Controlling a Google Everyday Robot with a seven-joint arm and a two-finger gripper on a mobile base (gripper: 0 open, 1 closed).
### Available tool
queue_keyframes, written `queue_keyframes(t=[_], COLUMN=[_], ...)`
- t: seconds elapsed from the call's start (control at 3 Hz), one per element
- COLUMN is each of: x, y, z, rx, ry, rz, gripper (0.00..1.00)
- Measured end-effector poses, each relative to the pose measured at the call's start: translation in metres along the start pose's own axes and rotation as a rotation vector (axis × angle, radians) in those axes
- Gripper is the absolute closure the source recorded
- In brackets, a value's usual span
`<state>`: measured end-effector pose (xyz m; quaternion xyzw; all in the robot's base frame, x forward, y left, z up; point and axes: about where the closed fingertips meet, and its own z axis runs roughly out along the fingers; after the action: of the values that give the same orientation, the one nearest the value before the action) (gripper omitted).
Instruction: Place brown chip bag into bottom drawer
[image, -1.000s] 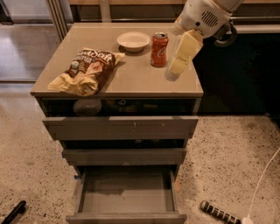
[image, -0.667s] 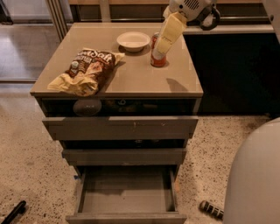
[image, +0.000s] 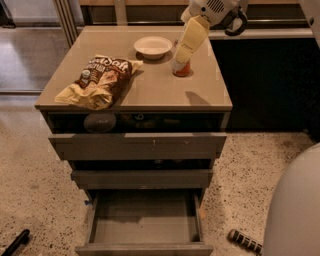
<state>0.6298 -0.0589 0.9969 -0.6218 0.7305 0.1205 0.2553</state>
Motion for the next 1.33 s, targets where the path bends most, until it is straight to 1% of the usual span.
queue_keyframes(t=[0.33,0.67,1.0,1.33], x=[-0.013,-0.028,-0.028,-0.046], y=[0.027,0.074,0.074,0.074], z=[0.009,0.027,0.027,0.038], rx=[-0.052,-0.13,-0.13,-0.147], ry=[-0.029,-0.04,-0.04,-0.049], rz=[-0.051,-0.135,-0.135,-0.156], gripper=[0.0,0.0,0.0,0.0])
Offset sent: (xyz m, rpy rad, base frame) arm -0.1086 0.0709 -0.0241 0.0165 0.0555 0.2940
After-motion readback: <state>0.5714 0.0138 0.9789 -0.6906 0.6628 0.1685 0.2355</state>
